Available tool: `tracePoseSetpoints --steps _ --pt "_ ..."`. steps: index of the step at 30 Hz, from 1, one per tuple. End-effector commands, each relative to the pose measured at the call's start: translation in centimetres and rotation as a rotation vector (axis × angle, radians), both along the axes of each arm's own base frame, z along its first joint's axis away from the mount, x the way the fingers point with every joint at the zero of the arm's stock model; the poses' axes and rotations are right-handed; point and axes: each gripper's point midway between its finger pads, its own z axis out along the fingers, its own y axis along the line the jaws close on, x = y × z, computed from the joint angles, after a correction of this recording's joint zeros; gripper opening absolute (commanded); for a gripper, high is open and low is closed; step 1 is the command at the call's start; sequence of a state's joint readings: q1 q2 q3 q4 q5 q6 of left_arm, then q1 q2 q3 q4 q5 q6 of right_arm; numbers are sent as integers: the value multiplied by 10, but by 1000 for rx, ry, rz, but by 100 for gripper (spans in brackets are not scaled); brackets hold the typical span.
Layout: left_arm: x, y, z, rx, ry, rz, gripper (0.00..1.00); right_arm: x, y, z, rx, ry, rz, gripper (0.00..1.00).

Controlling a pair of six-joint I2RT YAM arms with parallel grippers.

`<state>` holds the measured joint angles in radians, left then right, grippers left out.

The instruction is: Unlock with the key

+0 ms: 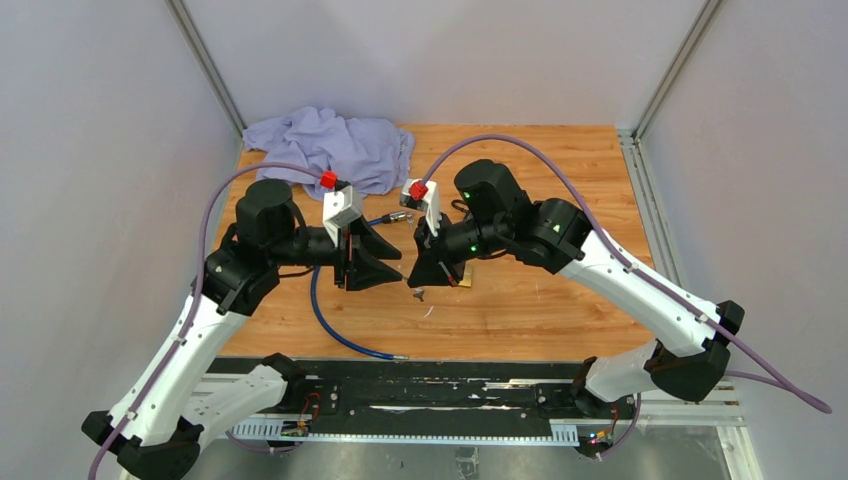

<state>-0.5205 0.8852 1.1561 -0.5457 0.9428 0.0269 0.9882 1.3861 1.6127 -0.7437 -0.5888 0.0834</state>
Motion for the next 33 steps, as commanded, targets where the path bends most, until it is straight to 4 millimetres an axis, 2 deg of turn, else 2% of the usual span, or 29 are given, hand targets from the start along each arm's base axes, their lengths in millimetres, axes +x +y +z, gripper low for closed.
tracePoseSetpoints --steps 1,6,11,16,17,19,21,24,26,29,33 --pt "-8 -4 13 -61 90 -11 46 -4 0 15 46 -56 10 0" --pt "-10 -7 7 -55 174 -25 42 -3 0 18 52 -60 7 0" --pt "-12 -7 1 -40 201 -40 33 -3 0 21 57 -66 4 1" --pt "-8 -5 -14 26 209 -22 34 -4 -1 21 58 -68 8 1" --pt "-6 -4 -16 40 201 -14 38 -3 -1 20 54 -70 3 1" --pt "0 -1 -22 77 173 9 57 1 -5 18 39 -79 -21 1" --pt "4 3 -29 133 129 6 63 4 -13 11 10 -85 -50 0" --pt "17 10 -42 261 65 -5 70 17 -33 -10 -51 -66 -129 1" --pt "24 11 -51 324 52 -36 81 23 -48 -23 -72 -24 -182 1" --pt "28 1 -51 310 68 -91 82 20 -58 -34 -69 21 -202 1" --pt "16 -12 -52 246 189 -198 76 9 -54 -31 -34 57 -148 1"
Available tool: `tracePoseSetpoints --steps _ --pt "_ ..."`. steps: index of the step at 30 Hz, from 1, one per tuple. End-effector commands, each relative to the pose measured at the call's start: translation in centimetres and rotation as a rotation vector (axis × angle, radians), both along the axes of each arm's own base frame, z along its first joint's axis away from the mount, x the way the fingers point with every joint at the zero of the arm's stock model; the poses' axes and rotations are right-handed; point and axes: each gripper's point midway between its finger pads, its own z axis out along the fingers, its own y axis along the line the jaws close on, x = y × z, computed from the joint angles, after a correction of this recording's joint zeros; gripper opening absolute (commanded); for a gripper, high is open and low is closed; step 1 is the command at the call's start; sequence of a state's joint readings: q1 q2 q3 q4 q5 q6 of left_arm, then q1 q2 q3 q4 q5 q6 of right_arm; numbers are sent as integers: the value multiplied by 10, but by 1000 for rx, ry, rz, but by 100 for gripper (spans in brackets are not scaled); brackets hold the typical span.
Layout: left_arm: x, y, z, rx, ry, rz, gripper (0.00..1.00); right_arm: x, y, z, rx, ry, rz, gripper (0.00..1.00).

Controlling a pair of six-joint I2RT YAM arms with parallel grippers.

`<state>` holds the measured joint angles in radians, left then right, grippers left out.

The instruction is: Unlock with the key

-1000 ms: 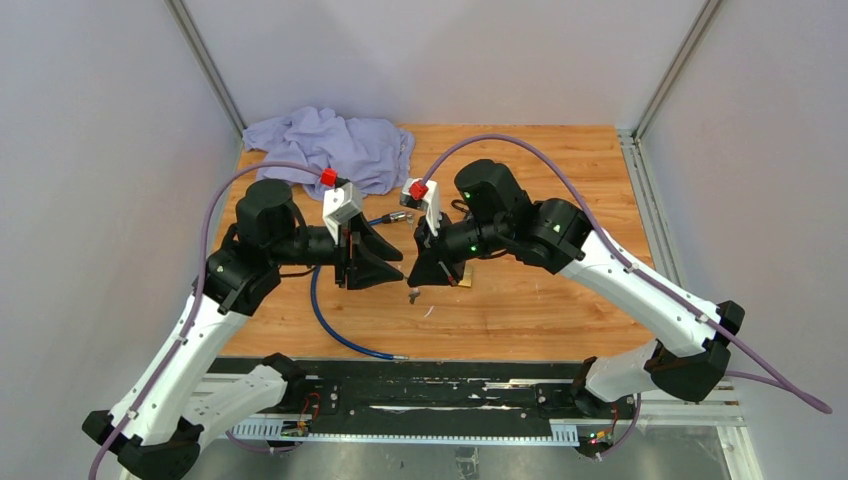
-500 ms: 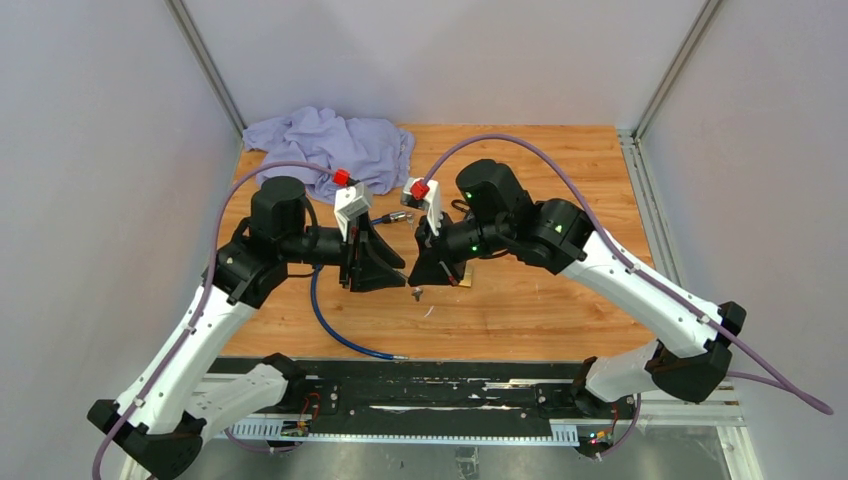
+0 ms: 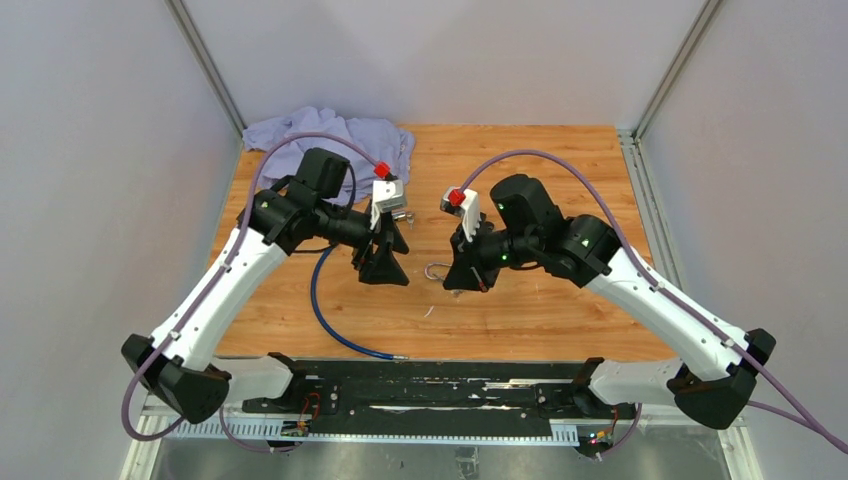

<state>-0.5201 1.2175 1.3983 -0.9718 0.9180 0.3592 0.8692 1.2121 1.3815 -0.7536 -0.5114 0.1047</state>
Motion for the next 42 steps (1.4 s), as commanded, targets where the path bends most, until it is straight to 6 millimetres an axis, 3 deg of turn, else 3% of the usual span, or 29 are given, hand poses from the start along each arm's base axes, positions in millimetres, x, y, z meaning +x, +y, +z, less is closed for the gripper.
tracePoseSetpoints --steps 1,9,13,19,23,28,37,42 --pt "-20 -5 -2 -39 113 -107 75 -12 5 10 59 34 53 1" --pt "-40 -8 14 -115 223 -148 74 -19 28 23 116 58 177 1" --pt "-37 -9 15 -113 246 -115 70 -14 37 26 129 56 187 1" --pt "-28 -12 12 -109 255 -34 54 -8 45 28 133 54 184 1" --pt "-21 -17 25 -186 240 33 41 -7 48 29 133 54 186 1" --pt "-21 -20 36 -260 219 48 33 -7 48 31 137 52 186 1" --pt "-26 -17 26 -213 258 34 30 -7 47 34 135 49 181 1" --pt "-28 -13 20 -186 248 30 44 -8 46 34 134 48 183 1"
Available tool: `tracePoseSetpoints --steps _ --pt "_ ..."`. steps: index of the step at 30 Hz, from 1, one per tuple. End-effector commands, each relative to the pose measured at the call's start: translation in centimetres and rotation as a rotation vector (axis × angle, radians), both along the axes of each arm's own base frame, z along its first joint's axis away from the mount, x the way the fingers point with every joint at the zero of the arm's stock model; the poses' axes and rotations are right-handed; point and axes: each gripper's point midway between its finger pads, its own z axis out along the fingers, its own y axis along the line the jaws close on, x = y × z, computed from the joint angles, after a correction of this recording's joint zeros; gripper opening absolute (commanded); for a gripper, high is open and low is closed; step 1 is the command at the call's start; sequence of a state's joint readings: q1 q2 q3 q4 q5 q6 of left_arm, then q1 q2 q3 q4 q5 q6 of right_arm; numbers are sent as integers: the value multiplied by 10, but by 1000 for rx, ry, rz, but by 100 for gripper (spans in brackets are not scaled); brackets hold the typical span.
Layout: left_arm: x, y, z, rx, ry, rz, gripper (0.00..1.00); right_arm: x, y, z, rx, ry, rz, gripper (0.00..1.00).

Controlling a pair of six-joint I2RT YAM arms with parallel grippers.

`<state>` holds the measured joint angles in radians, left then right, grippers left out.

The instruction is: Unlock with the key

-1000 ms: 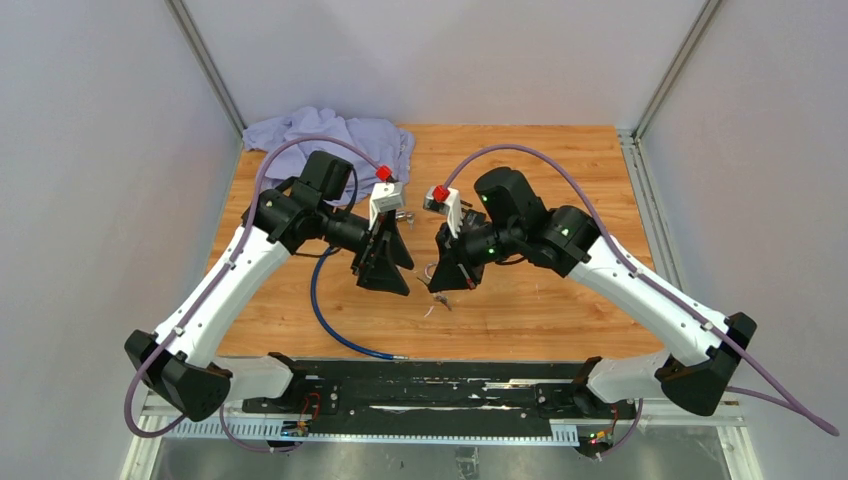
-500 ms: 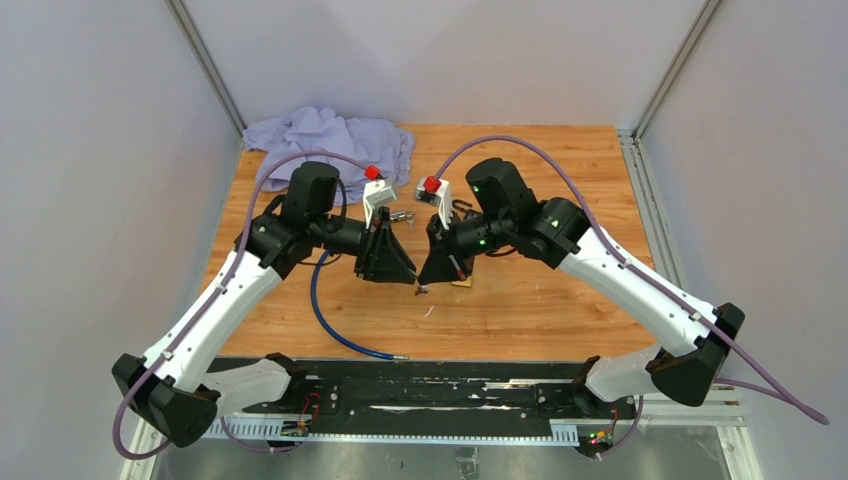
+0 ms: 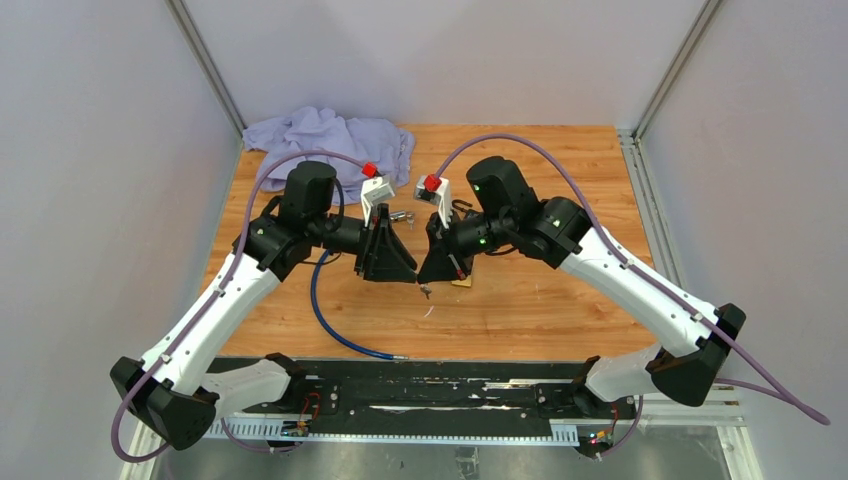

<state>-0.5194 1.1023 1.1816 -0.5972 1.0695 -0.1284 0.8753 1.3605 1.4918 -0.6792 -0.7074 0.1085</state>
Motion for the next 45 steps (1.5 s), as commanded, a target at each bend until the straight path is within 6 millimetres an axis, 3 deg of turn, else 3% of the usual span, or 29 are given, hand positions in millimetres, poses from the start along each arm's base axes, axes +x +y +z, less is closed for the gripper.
tracePoseSetpoints --steps 1,5,9,16,19,21,24,29,33,37,45 --pt "-5 3 5 3 -24 -14 44 -5 2 15 31 -21 22 1" --pt "-4 2 8 -5 -27 -15 34 -5 3 15 30 -19 23 1" --pt "-1 1 9 -2 -32 -9 17 -5 3 14 30 -17 27 1" --pt "2 1 8 4 -25 8 13 -6 4 14 24 -19 33 1" --pt "5 1 8 13 -30 31 1 -6 4 15 25 -21 32 1" --pt "8 2 6 27 -35 51 0 -3 4 14 22 -26 21 1" --pt "11 3 7 32 -34 76 0 -2 5 16 44 -32 3 18" --pt "19 3 19 -7 4 122 0 3 4 28 151 -9 -50 31" --pt "25 4 26 -58 35 142 0 12 -4 44 285 20 -109 37" --pt "28 5 35 -111 75 157 0 25 -11 43 383 71 -188 41" --pt "26 4 45 -144 92 155 0 36 -5 59 526 97 -212 43"
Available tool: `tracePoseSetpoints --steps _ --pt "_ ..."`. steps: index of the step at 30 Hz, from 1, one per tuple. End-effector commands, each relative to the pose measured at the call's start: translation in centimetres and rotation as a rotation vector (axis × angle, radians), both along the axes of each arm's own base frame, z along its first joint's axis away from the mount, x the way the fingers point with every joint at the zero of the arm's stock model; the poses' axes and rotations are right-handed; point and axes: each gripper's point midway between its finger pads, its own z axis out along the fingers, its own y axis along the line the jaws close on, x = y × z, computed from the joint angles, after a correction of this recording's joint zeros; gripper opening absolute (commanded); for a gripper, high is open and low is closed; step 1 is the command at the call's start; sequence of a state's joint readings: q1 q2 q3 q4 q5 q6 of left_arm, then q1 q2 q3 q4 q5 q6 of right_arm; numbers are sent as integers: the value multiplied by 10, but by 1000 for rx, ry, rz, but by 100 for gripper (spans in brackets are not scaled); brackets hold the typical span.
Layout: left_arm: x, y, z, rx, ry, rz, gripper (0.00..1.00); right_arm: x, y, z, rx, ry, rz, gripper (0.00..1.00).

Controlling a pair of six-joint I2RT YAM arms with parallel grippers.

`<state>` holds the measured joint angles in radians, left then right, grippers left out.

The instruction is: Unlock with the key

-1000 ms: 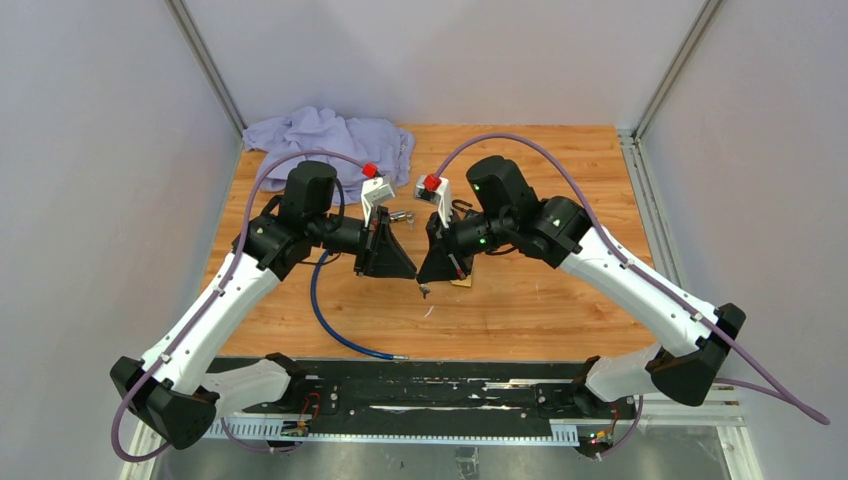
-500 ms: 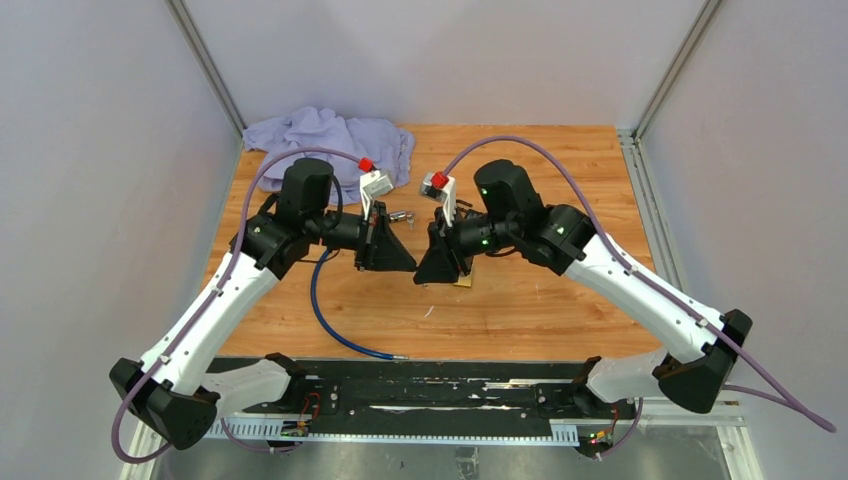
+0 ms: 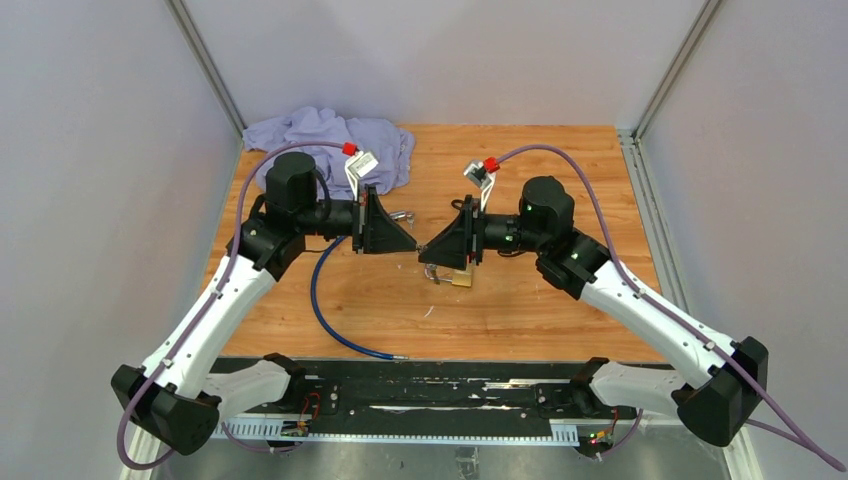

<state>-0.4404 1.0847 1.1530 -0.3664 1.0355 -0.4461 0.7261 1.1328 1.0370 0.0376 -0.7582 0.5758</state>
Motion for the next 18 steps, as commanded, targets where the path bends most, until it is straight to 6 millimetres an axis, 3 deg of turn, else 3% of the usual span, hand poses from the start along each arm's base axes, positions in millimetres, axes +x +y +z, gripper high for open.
tracePoseSetpoints --steps 1,18 --pt "-5 1 19 -56 -22 -11 0 4 5 39 151 -49 7 43" --pt "-4 4 29 -89 -23 5 0 0 12 34 173 -4 65 22"
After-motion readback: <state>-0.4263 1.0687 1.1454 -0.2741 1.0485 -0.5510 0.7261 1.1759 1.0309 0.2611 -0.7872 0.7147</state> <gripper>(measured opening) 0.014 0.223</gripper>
